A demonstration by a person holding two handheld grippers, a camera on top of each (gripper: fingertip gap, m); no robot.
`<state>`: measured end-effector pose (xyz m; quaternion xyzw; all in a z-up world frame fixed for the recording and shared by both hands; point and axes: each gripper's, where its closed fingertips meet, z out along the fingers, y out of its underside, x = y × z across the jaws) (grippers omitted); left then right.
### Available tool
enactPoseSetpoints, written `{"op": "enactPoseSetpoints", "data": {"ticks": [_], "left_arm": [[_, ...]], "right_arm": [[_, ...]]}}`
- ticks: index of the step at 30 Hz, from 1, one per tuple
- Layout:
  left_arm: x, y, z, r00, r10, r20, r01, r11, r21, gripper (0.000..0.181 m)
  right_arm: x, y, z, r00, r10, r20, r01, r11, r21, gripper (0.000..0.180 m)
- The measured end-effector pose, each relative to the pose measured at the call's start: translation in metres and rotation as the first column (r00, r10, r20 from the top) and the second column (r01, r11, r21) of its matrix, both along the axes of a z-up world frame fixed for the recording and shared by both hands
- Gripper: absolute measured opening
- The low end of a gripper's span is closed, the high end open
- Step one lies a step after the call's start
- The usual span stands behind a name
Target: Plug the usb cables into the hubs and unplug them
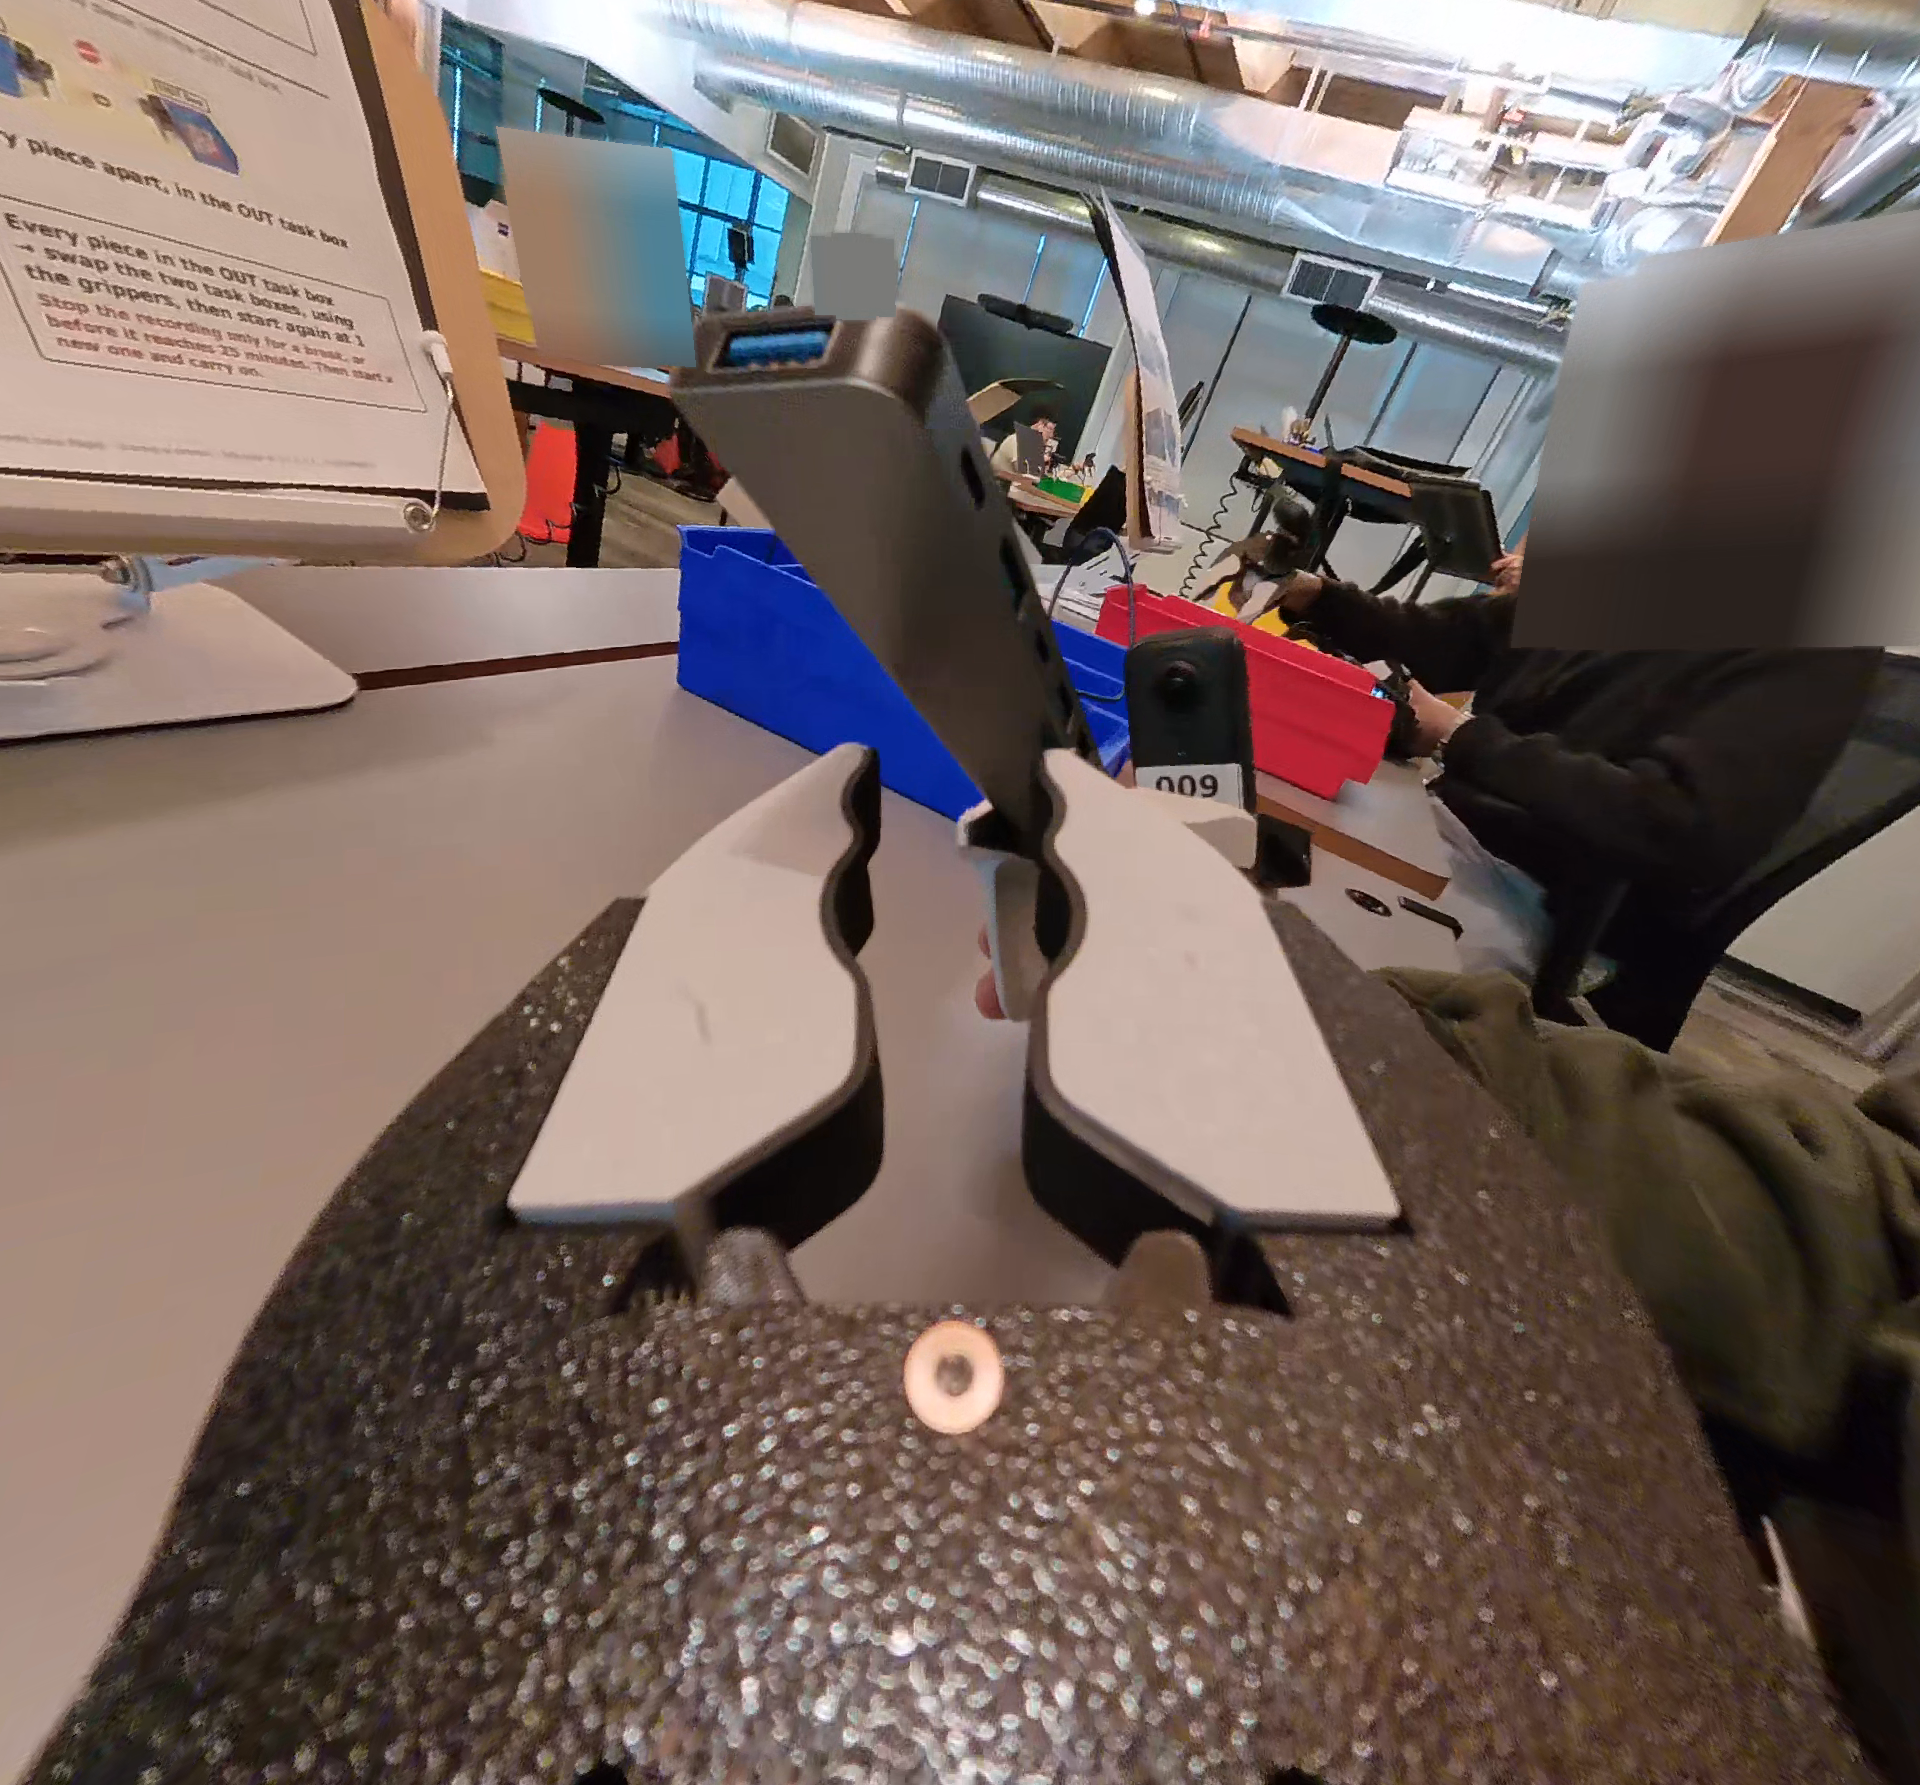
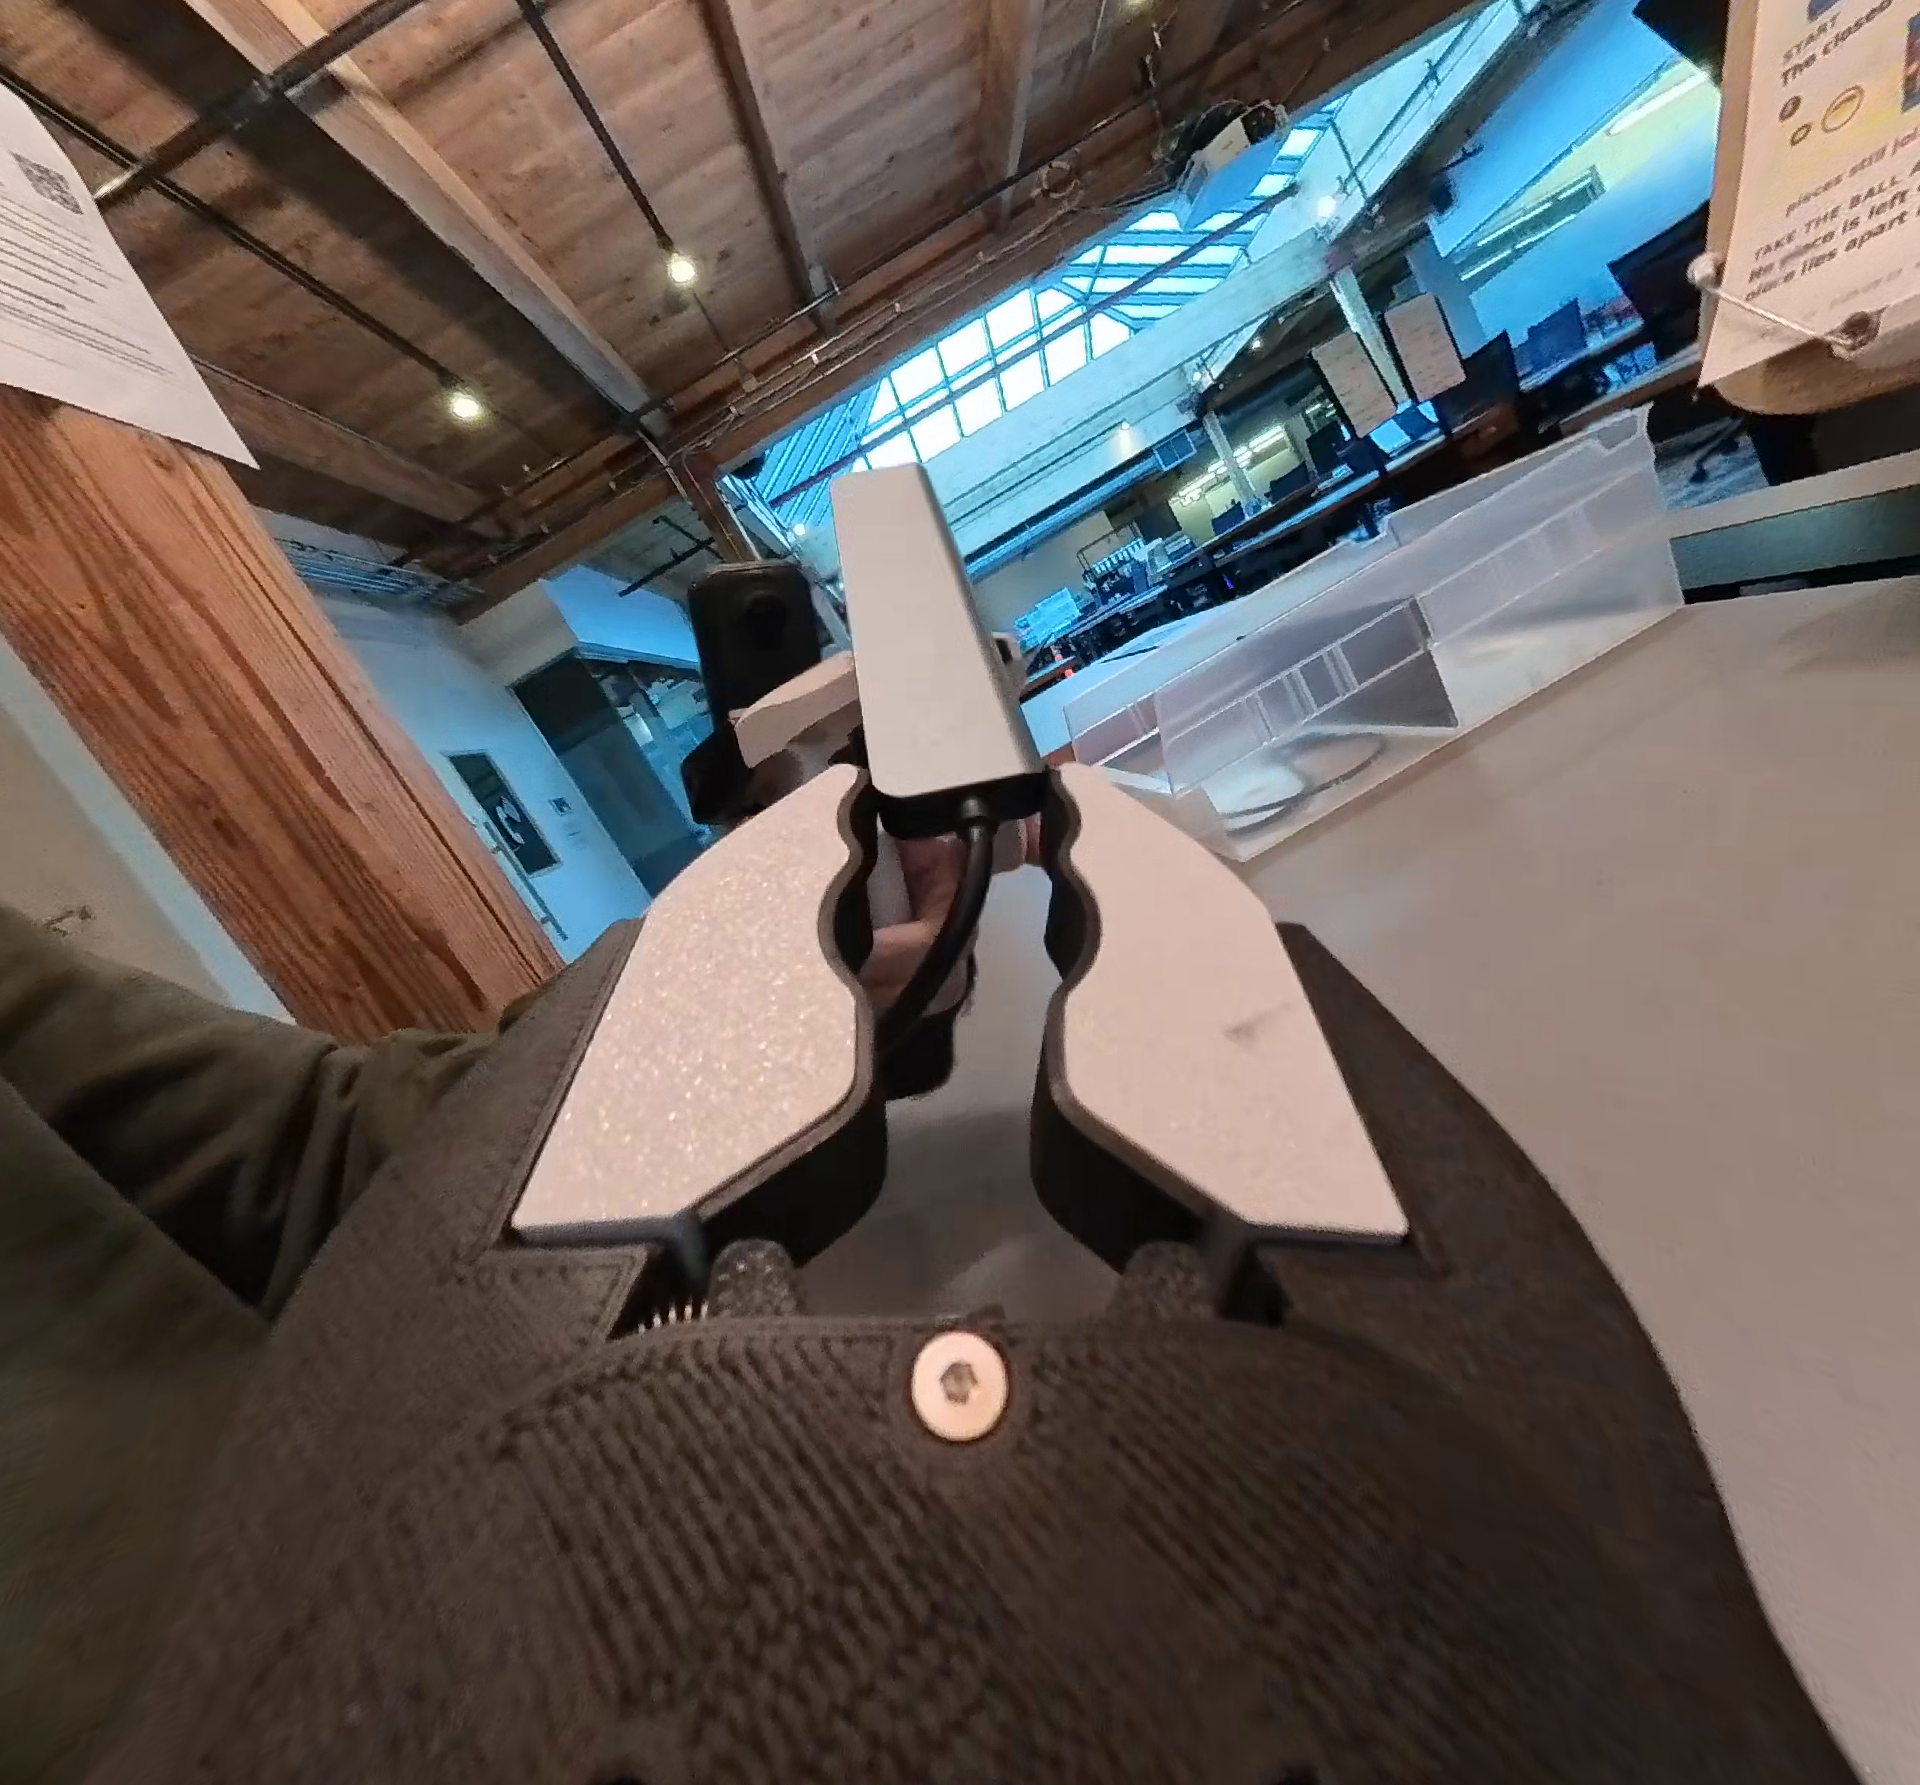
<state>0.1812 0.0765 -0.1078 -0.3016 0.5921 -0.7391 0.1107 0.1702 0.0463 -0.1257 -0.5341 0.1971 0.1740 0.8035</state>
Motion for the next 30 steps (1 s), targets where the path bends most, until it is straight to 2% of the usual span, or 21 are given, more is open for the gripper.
{"op": "enactPoseSetpoints", "data": {"ticks": [5, 12, 15, 17, 20, 22, 24, 27, 30], "left_arm": [[-0.009, -0.009, 0.002, 0.996, -0.090, 0.024, 0.090, 0.996, -0.019, 0.032], [-0.007, -0.012, 0.005, 0.996, -0.067, 0.064, 0.067, 0.998, 0.014, 0.029], [-0.007, -0.013, 0.005, 0.995, -0.052, 0.089, 0.044, 0.995, 0.093, 0.027], [-0.006, -0.013, -0.002, 0.994, -0.045, 0.097, 0.021, 0.972, 0.233, 0.027], [-0.011, -0.013, -0.017, 0.990, -0.110, 0.083, 0.054, 0.864, 0.500, 0.027], [-0.013, -0.011, -0.026, 0.986, -0.153, 0.072, 0.066, 0.743, 0.666, 0.027], [-0.017, -0.010, -0.035, 0.977, -0.209, 0.040, 0.096, 0.601, 0.794, 0.027], [-0.016, -0.005, -0.041, 0.968, -0.249, 0.023, 0.086, 0.419, 0.904, 0.027], [-0.022, -0.006, -0.044, 0.955, -0.296, -0.017, 0.121, 0.336, 0.934, 0.026]], "right_arm": [[0.000, 0.002, -0.003, 1.000, 0.022, -0.011, -0.021, 1.000, 0.007, 0.030], [-0.008, 0.005, -0.006, 0.997, 0.074, -0.003, -0.074, 0.997, -0.007, 0.030], [-0.003, 0.006, -0.013, 0.998, 0.052, 0.022, -0.050, 0.996, -0.076, 0.031], [-0.001, 0.004, -0.015, 0.995, 0.012, 0.094, 0.000, 0.992, -0.130, 0.052], [-0.010, 0.006, -0.009, 0.952, 0.032, 0.304, 0.051, 0.964, -0.261, 0.067], [-0.017, 0.012, 0.001, 0.904, 0.073, 0.422, 0.073, 0.945, -0.320, 0.070], [-0.020, 0.016, 0.017, 0.881, 0.089, 0.464, 0.069, 0.947, -0.314, 0.071], [-0.026, 0.020, 0.030, 0.865, 0.124, 0.487, 0.042, 0.948, -0.316, 0.059], [-0.026, 0.022, 0.020, 0.828, 0.146, 0.541, 0.083, 0.923, -0.376, 0.039]]}}
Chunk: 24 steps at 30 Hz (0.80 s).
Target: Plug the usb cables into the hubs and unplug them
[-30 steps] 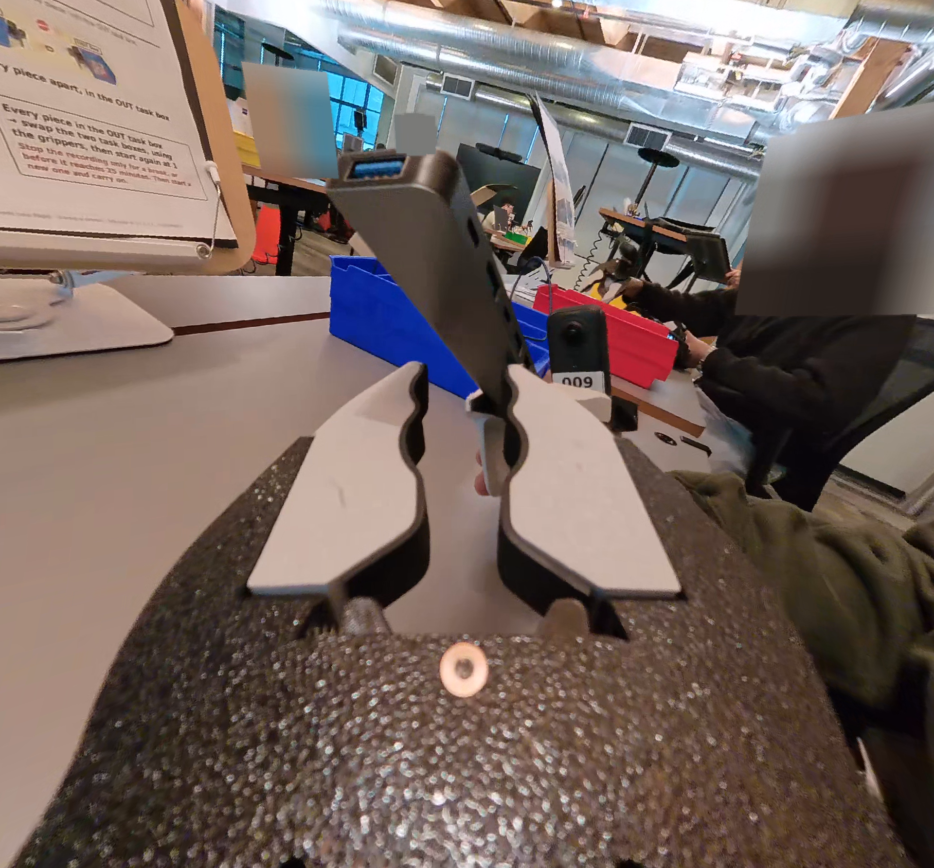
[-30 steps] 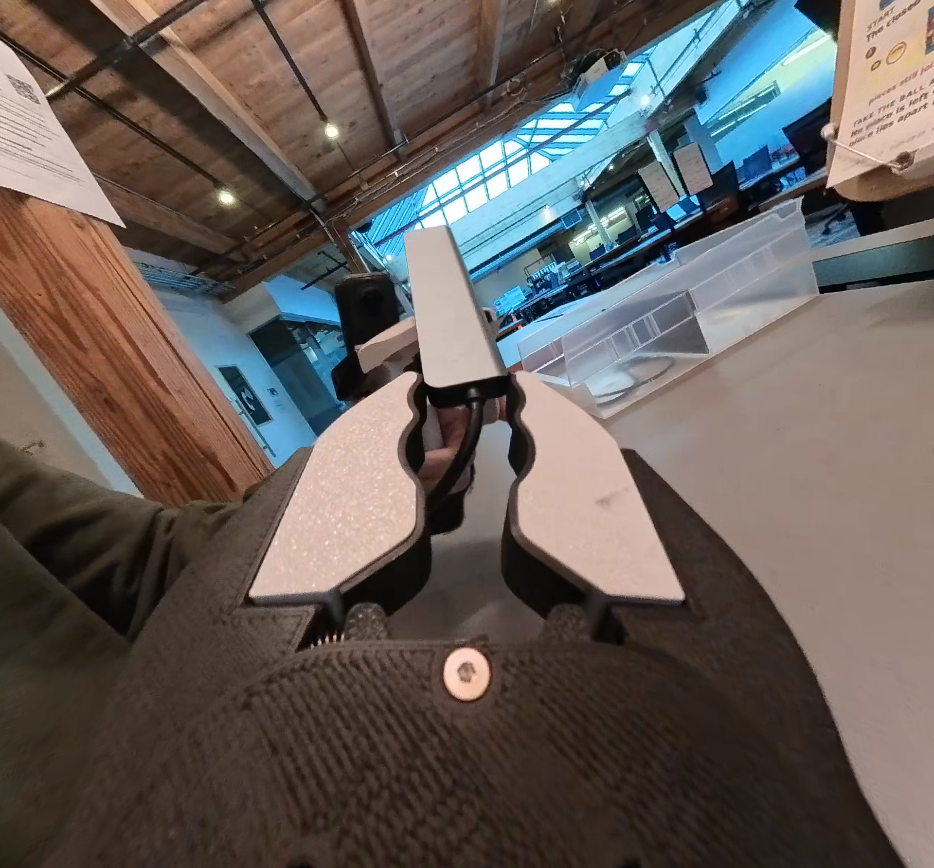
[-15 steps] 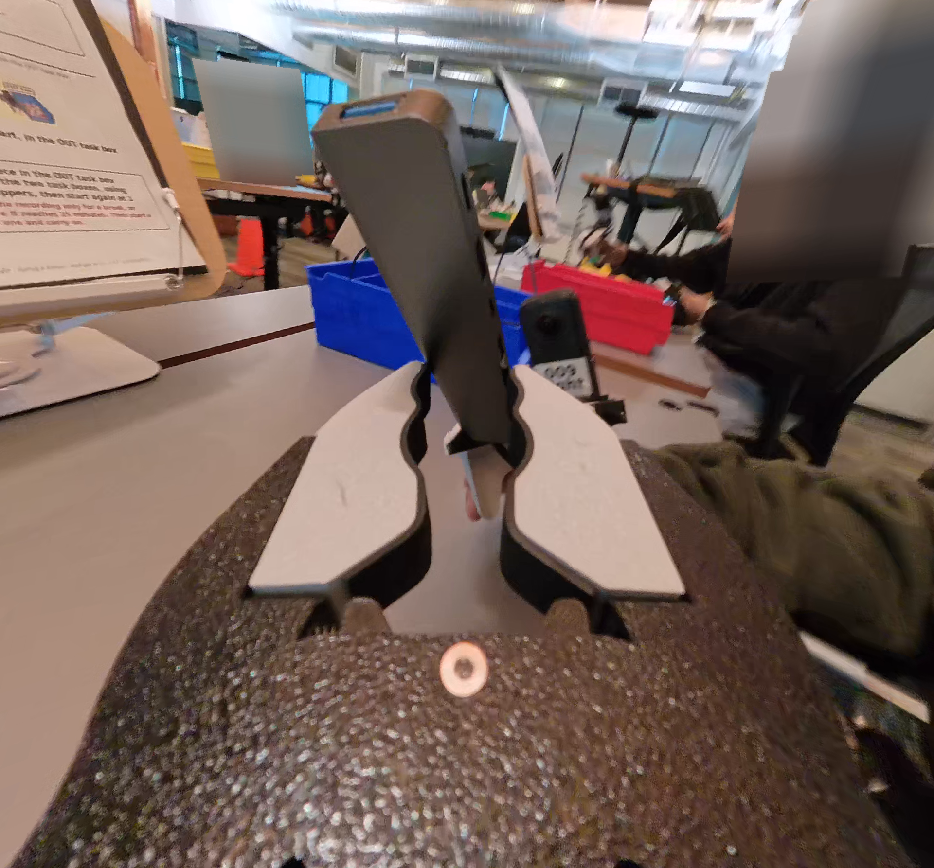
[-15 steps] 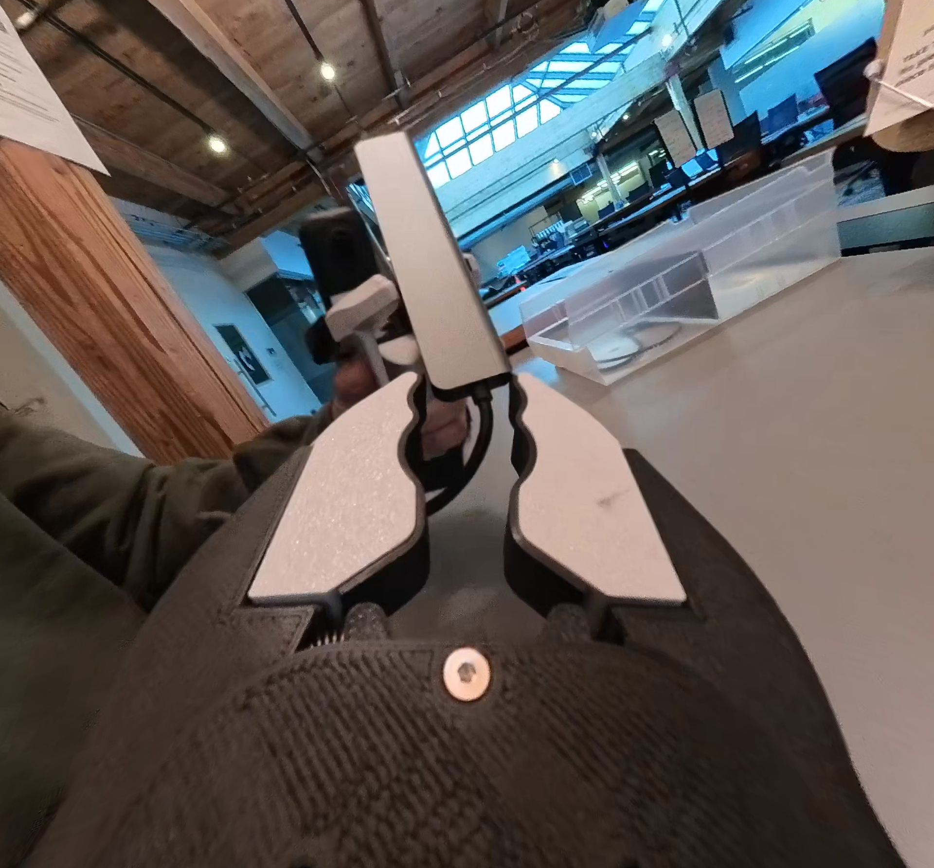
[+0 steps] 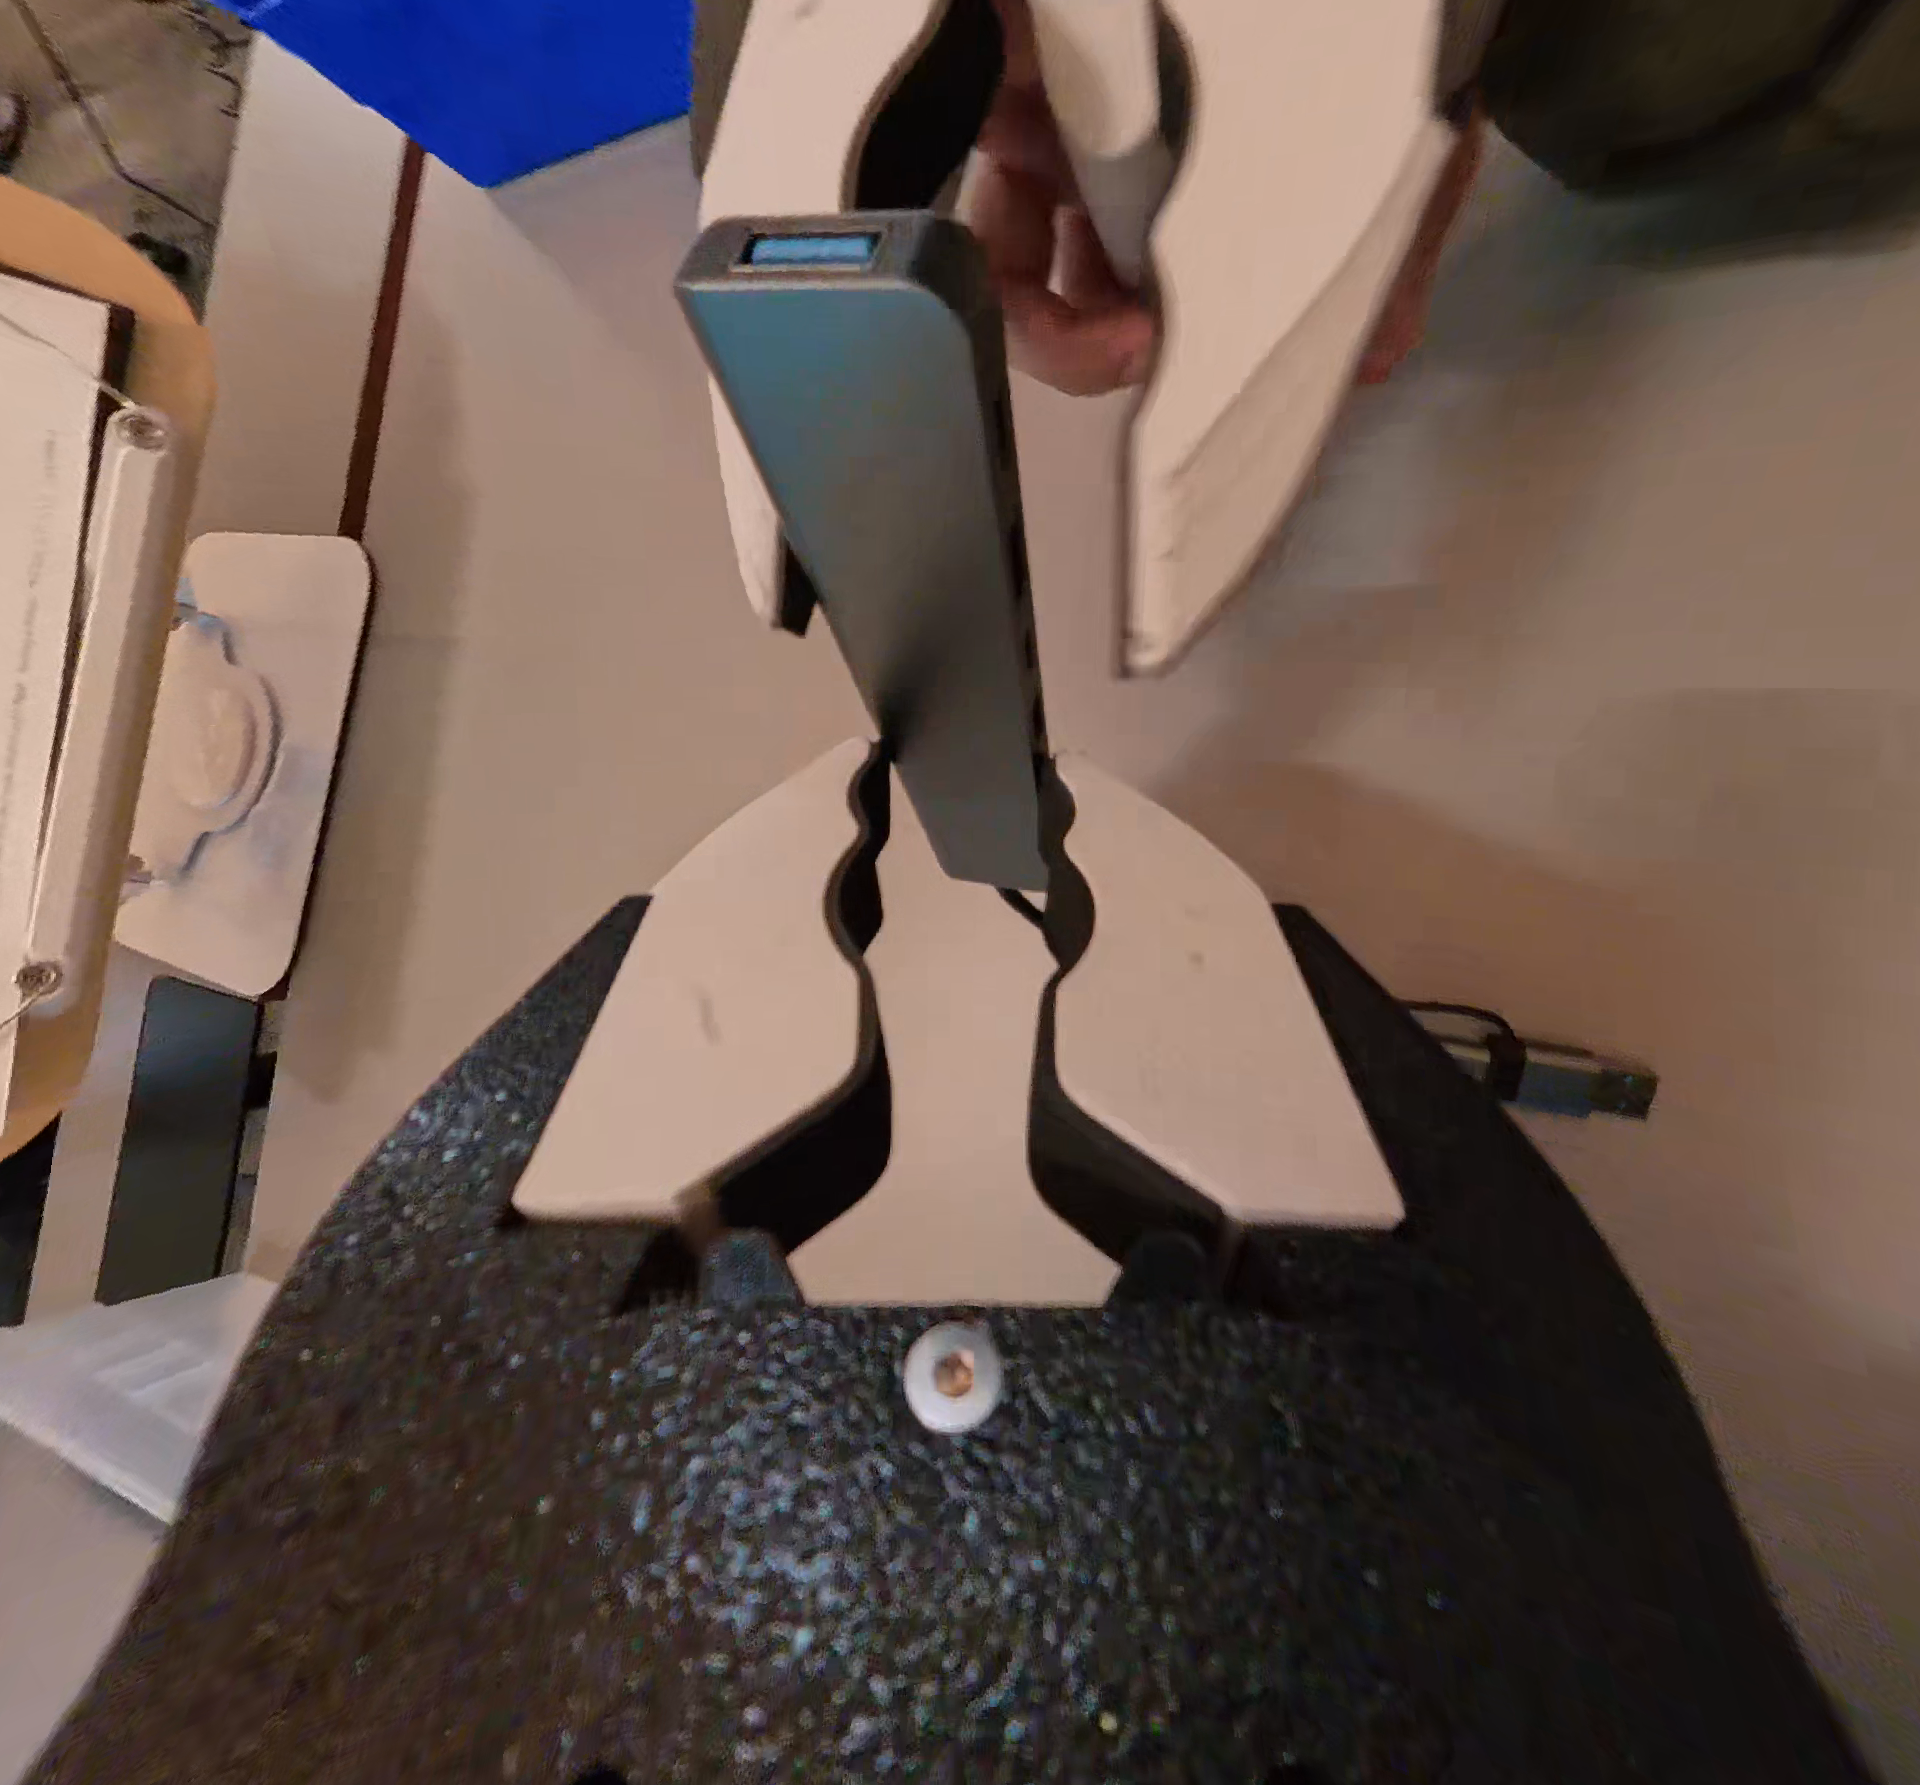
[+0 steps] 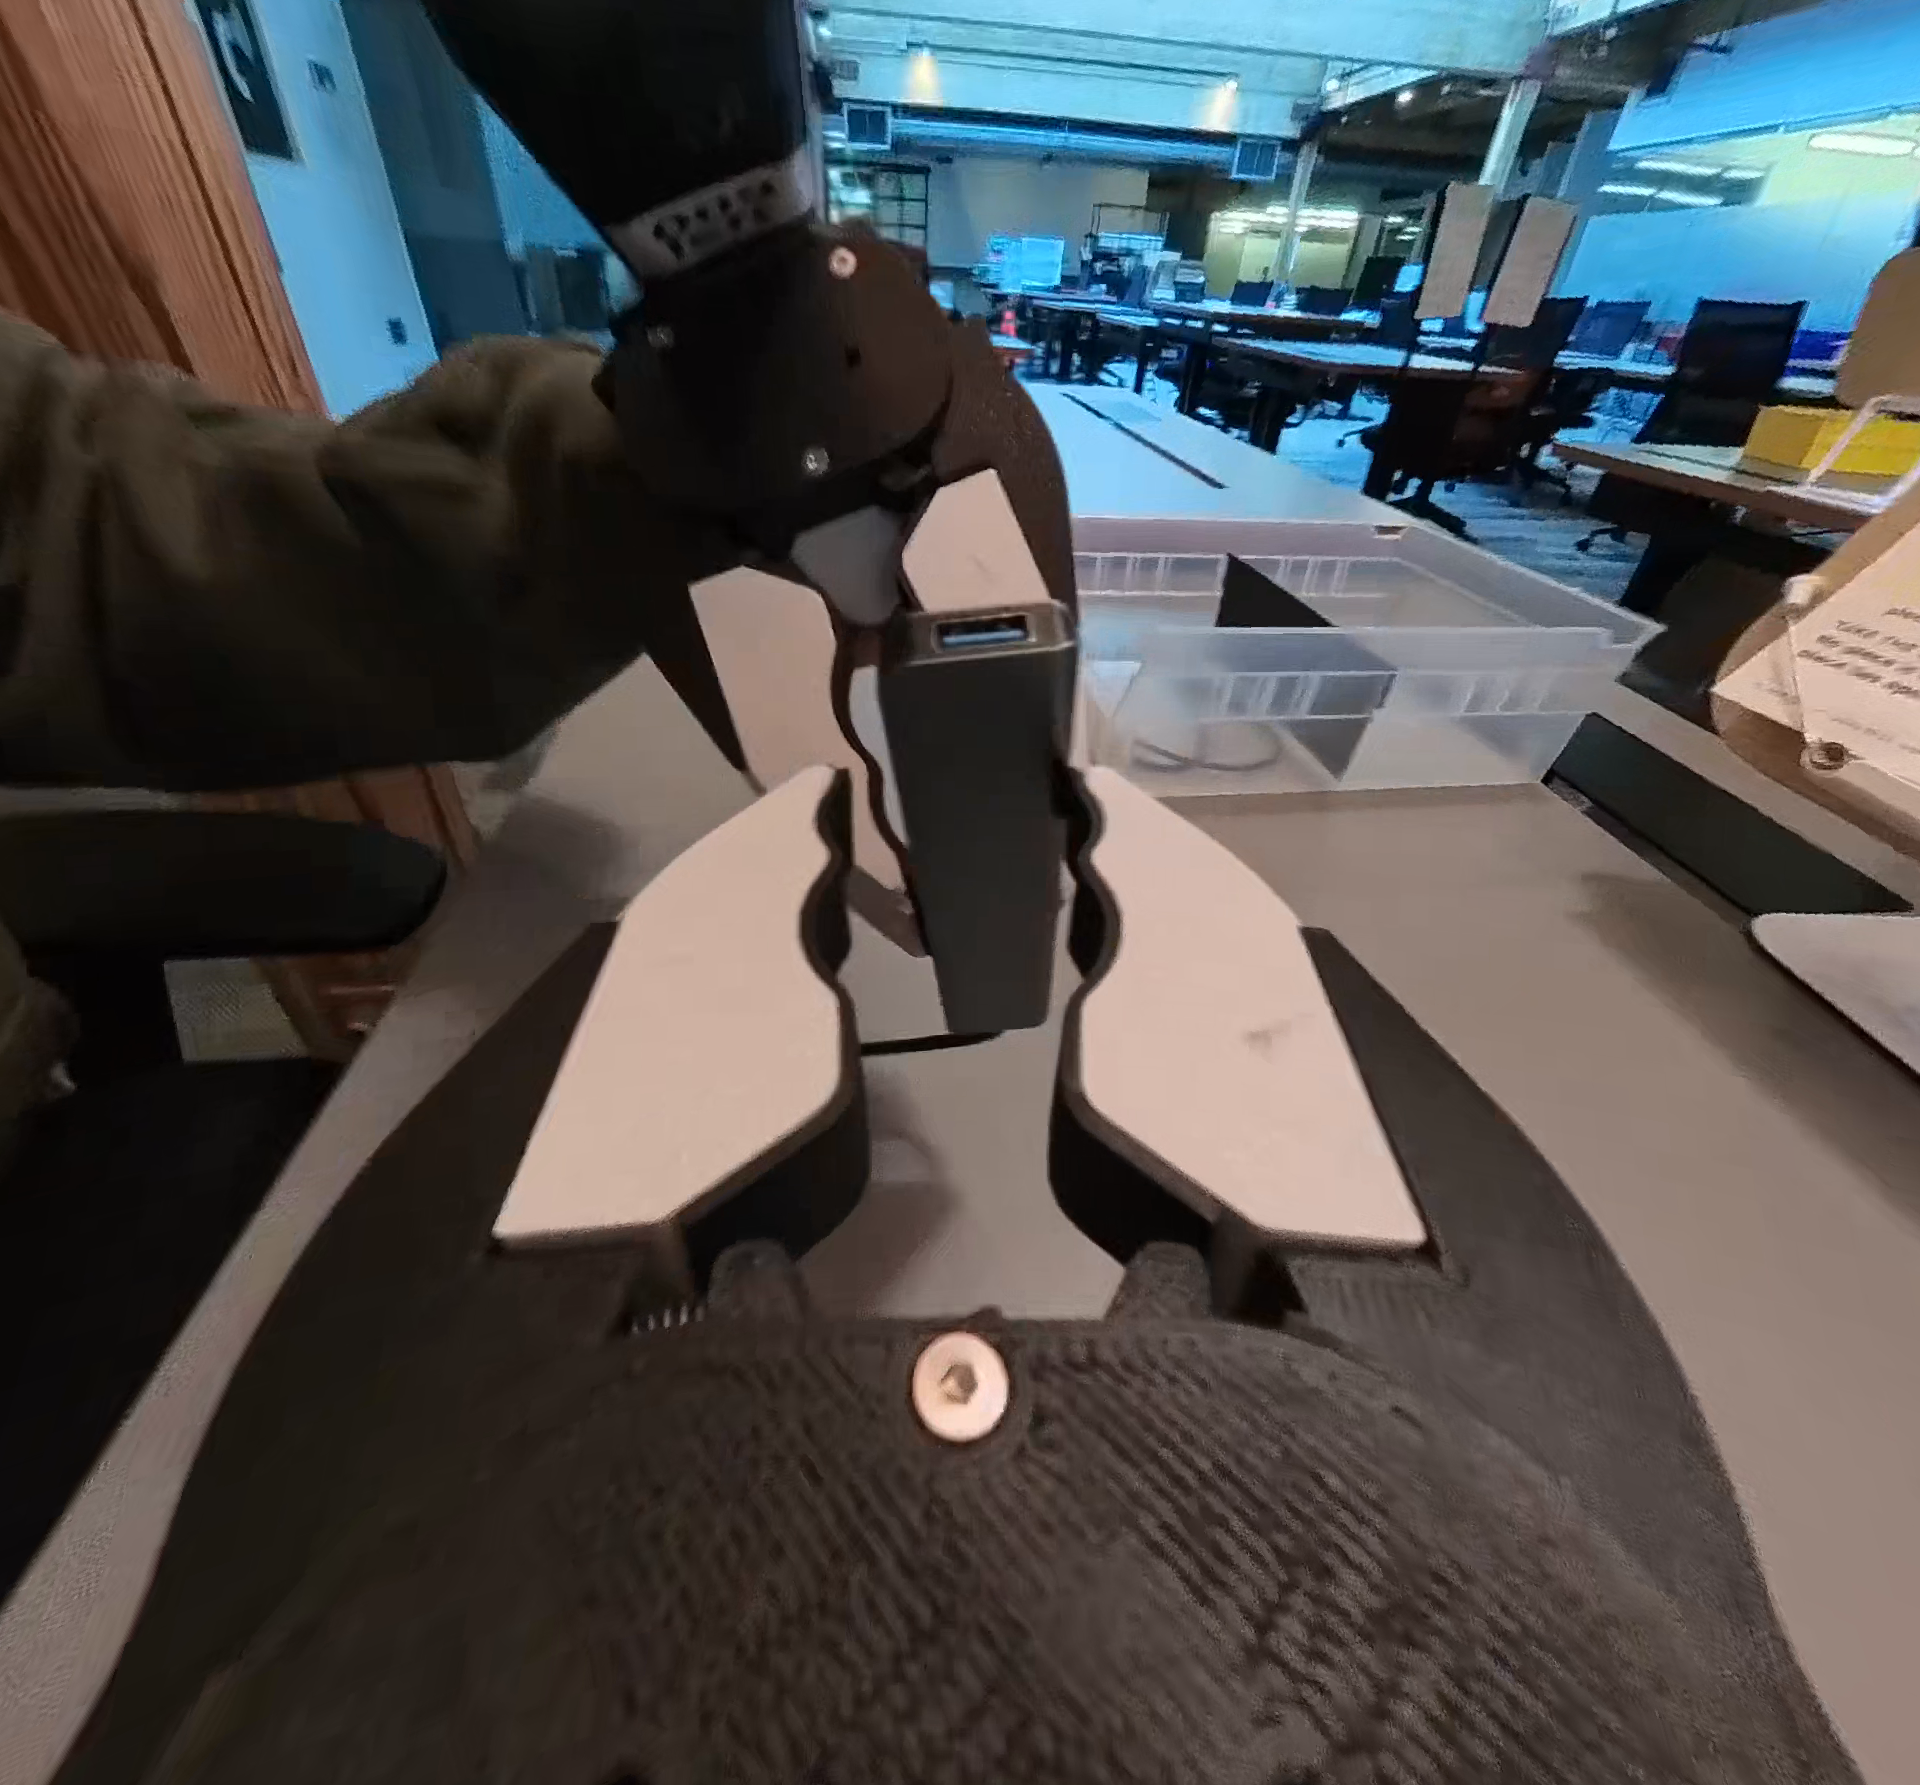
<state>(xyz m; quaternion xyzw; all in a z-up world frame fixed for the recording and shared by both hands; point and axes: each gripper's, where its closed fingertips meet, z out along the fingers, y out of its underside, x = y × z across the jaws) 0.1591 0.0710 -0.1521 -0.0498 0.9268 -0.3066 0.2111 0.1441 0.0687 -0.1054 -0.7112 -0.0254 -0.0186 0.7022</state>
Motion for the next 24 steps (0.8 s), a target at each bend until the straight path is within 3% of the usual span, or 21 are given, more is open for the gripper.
{"op": "enactPoseSetpoints", "data": {"ticks": [1, 5, 9, 13, 18, 24], "left_arm": [[-0.002, -0.001, -0.001, 1.000, -0.013, -0.005, 0.013, 1.000, 0.015, 0.026], [-0.007, -0.008, 0.003, 0.999, -0.039, -0.006, 0.039, 0.999, -0.030, 0.027], [-0.010, -0.020, 0.025, 1.000, -0.023, 0.012, 0.026, 0.950, -0.312, 0.034], [-0.017, -0.015, 0.030, 0.996, -0.034, -0.081, -0.016, 0.834, -0.552, 0.042], [-0.023, -0.017, 0.040, 0.990, -0.083, -0.116, -0.049, 0.565, -0.824, 0.039], [-0.022, -0.031, 0.026, 0.982, -0.101, -0.162, -0.090, 0.506, -0.858, 0.041]], "right_arm": [[0.002, -0.001, 0.000, 1.000, -0.016, 0.019, 0.016, 1.000, 0.005, 0.030], [-0.002, -0.008, 0.004, 1.000, 0.007, 0.020, -0.008, 0.998, 0.056, 0.030], [0.007, -0.030, 0.034, 0.997, 0.009, -0.080, 0.015, 0.953, 0.304, 0.030], [0.011, -0.051, 0.051, 0.984, 0.059, -0.167, 0.026, 0.884, 0.466, 0.030], [0.007, -0.058, 0.059, 0.970, 0.131, -0.205, 0.014, 0.811, 0.585, 0.030], [-0.001, -0.056, 0.062, 0.959, 0.180, -0.221, -0.001, 0.777, 0.629, 0.029]]}}
